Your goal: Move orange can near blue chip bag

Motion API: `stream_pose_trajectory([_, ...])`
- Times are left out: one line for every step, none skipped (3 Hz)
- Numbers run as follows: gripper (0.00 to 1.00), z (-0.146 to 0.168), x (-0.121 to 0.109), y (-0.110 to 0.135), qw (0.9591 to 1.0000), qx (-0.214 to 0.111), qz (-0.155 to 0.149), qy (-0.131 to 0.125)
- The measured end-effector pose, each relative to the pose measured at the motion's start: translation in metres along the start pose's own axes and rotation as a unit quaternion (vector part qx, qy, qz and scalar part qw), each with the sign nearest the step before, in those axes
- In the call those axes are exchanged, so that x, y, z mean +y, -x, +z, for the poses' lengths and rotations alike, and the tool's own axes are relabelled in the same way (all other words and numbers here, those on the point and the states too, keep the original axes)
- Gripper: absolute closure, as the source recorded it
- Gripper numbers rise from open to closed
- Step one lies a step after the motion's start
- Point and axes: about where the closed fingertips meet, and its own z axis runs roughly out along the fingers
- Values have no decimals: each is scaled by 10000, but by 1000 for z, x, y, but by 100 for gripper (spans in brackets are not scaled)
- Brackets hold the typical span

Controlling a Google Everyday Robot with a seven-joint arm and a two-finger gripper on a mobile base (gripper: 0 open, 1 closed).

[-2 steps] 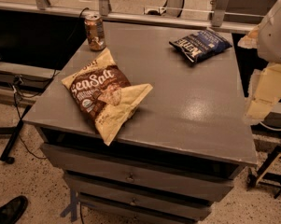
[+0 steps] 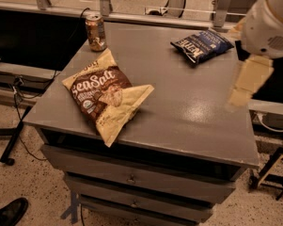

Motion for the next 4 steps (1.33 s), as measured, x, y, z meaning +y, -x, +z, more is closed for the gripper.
stream_pose_trajectory([0,29,-59,46,9986,-444,-103,-262])
stream_pose_trajectory([0,56,-121,101,9943,-959,-81,-456])
stream_pose_trajectory([0,81,-170,168,9856,-1615,109,-484])
stream_pose_trajectory([0,77,-180,175,9834,-1724,116,-563])
